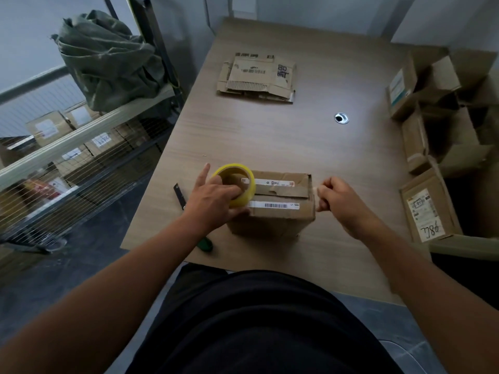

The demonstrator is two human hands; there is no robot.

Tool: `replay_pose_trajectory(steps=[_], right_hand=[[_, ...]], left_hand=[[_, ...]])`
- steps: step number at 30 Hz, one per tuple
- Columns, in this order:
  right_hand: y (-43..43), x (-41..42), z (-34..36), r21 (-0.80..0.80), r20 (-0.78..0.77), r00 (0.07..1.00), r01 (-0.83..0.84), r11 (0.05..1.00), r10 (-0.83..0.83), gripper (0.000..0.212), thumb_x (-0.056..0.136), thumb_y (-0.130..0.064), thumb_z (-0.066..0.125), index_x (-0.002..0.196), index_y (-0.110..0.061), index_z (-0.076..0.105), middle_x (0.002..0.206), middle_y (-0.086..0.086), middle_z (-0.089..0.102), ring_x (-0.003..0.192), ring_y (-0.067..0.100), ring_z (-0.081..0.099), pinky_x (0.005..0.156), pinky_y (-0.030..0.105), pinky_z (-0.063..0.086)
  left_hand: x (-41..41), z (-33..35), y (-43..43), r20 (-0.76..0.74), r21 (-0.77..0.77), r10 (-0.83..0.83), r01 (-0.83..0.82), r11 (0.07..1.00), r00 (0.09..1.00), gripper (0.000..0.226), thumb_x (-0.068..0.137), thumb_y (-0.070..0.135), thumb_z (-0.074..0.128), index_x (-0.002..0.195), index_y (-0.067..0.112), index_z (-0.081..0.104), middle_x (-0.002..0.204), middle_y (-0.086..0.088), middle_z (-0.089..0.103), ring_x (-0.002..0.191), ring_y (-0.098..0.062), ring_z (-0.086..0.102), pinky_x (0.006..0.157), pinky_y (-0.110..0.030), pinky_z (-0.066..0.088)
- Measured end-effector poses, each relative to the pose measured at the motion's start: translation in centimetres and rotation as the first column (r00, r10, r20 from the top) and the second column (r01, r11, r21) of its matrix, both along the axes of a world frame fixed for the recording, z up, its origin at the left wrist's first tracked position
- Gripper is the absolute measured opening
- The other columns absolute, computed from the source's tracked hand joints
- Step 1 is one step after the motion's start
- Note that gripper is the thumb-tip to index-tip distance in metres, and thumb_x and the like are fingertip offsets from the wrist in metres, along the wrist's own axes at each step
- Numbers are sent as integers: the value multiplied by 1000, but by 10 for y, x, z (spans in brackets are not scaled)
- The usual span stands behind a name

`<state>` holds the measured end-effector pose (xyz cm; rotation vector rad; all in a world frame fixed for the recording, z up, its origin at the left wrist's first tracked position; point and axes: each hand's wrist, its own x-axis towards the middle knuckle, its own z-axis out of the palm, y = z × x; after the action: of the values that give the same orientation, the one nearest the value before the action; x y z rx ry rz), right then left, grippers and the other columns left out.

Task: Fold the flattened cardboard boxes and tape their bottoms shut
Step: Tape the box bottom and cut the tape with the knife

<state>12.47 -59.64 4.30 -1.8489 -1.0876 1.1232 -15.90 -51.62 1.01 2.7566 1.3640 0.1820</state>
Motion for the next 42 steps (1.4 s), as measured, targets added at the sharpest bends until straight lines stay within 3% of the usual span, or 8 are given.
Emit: replay_pose_trajectory(steps=[3, 12, 20, 28, 31, 35, 38, 42], right_hand=[[-5, 10, -2, -102, -309, 948, 45, 994, -75, 20, 106, -3, 38, 87, -9, 45, 72, 5, 43, 58, 15, 40, 59, 31, 52], [2, 12, -38, -61, -212, 966, 139, 988, -149, 20, 104, -13, 55, 87, -13, 45, 70, 5, 49, 45, 8, 46, 53, 33, 50], [3, 11, -50, -209, -478, 853, 122, 970, -210, 11, 109, -24, 44, 119, -18, 45, 99, 9, 69, 74, 20, 65, 57, 36, 52], [21, 4, -70, -410, -200, 963, 85, 908, -180, 33, 109, -48, 26, 122, -22, 43, 96, 8, 59, 72, 21, 53, 56, 32, 44], [26, 4, -72, -344, 14, 982, 181, 921, -188, 34, 108, -47, 31, 120, -18, 43, 119, 15, 60, 99, 28, 59, 83, 45, 53], [27, -13, -45, 345, 533, 844, -149, 927, -63, 43, 103, -32, 40, 134, -4, 52, 134, 17, 53, 126, 33, 45, 109, 41, 35], [24, -36, -57, 55, 777, 550, -545, 837, 307, 65, 104, -49, 27, 156, -12, 34, 162, 12, 33, 152, 31, 23, 125, 46, 12], [28, -38, -67, -115, 837, 410, -518, 848, 364, 75, 103, -56, 14, 160, -9, 24, 166, 15, 23, 155, 31, 18, 125, 45, 3]], left_hand=[[4, -2, 3, -45, 28, -31, 32, 999, 999, 45, 82, 73, 59, 88, 30, 70, 83, 3, 68, 100, -20, 62, 126, -51, 0], [15, 12, 7, -133, 64, -108, 117, 991, 985, 45, 82, 72, 61, 91, 30, 75, 75, 2, 68, 88, -20, 65, 124, -58, 8], [11, -1, 8, -99, 72, -152, 160, 984, 983, 51, 87, 67, 53, 100, 23, 75, 82, 1, 70, 89, -24, 61, 123, -52, 19], [7, -27, 1, 28, 347, -288, 261, 901, 957, 41, 97, 47, 60, 83, 10, 70, 105, -11, 76, 82, -27, 60, 112, -47, 42], [6, -23, 4, 29, 381, -310, 277, 882, 950, 42, 98, 47, 58, 82, 10, 69, 105, -11, 76, 81, -27, 61, 109, -45, 45], [8, -16, 9, 3, 366, -335, 311, 877, 942, 42, 96, 50, 61, 81, 11, 68, 103, -11, 76, 79, -27, 62, 109, -44, 45], [10, -11, 11, 34, 361, -356, 321, 875, 934, 44, 97, 50, 63, 82, 10, 69, 92, -10, 76, 77, -27, 65, 114, -46, 41], [9, 8, 14, 130, 344, -420, 357, 868, 898, 44, 95, 50, 66, 73, 13, 62, 66, -4, 63, 68, -25, 62, 112, -42, 44]])
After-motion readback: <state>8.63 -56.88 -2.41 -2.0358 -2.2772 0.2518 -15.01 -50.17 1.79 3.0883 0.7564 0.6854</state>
